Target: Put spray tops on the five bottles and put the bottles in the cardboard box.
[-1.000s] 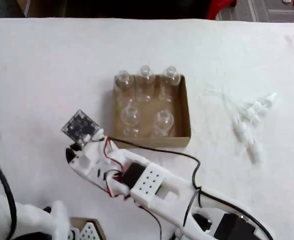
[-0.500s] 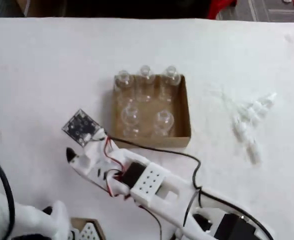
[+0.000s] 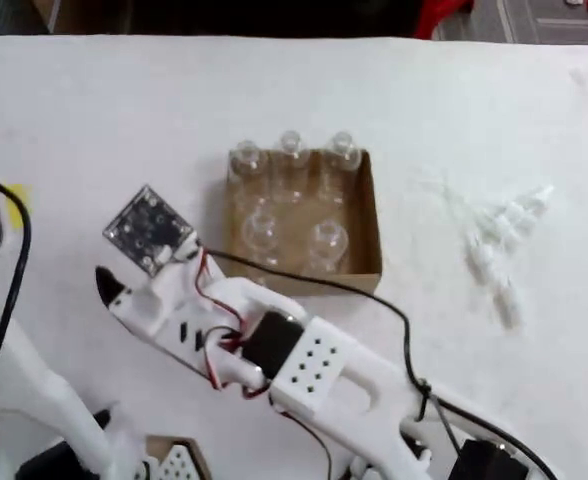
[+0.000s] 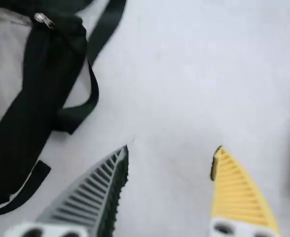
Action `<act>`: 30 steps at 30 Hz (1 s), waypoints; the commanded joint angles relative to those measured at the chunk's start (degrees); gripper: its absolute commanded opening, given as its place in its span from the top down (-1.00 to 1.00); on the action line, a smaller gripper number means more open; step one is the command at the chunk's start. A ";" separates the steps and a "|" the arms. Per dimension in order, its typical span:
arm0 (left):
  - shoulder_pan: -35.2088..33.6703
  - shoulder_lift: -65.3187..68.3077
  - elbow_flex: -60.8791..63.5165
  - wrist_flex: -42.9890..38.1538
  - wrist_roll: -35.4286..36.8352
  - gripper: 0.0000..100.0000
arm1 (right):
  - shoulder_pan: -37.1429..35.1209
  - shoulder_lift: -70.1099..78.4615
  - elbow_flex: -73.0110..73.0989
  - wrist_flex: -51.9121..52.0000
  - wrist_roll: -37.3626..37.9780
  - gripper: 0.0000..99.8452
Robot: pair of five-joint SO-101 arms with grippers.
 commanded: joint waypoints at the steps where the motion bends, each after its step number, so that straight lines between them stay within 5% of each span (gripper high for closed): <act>1: 4.44 -0.22 -0.09 3.87 -2.37 0.48 | -0.22 -1.89 -2.02 -3.47 0.00 0.34; 16: 19.82 0.13 2.11 8.70 -2.90 0.42 | -0.22 -1.89 -1.76 -5.49 0.00 0.34; 20: 22.20 0.31 9.23 8.53 -7.91 0.42 | 0.48 -1.89 -1.76 -5.49 0.00 0.34; 30: 11.56 0.40 16.62 -8.97 -4.13 0.42 | 0.48 -2.59 -1.23 -4.97 -0.35 0.34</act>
